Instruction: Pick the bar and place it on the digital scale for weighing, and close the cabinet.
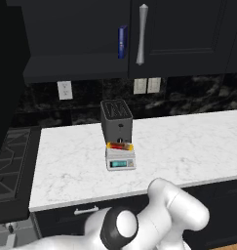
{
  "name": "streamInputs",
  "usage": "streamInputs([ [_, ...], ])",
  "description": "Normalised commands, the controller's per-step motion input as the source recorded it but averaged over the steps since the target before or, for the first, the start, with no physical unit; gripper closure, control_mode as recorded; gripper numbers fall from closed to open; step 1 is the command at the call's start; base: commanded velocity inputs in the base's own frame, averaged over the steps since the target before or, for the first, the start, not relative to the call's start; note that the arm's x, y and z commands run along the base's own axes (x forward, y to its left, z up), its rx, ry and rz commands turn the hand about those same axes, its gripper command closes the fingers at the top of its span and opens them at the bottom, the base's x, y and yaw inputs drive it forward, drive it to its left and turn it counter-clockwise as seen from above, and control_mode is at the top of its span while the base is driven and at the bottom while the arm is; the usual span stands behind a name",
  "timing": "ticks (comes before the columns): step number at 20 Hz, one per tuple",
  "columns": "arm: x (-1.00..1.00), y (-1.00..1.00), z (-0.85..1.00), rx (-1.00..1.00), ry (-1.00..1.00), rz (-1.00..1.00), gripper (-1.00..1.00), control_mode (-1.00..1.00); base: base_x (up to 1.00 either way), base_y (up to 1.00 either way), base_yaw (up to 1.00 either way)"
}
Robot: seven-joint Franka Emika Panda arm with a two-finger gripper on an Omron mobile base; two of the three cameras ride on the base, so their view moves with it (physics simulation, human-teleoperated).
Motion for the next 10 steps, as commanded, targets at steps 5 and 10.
streamInputs([
  [5, 1.00, 0.00, 0.00, -0.28, 0.08, 0.00, -1.00, -1.00, 0.00, 0.00, 0.00],
  [10, 0.99, -0.08, 0.01, -0.34, 0.12, 0.00, -1.00, -1.00, 0.00, 0.00, 0.00],
])
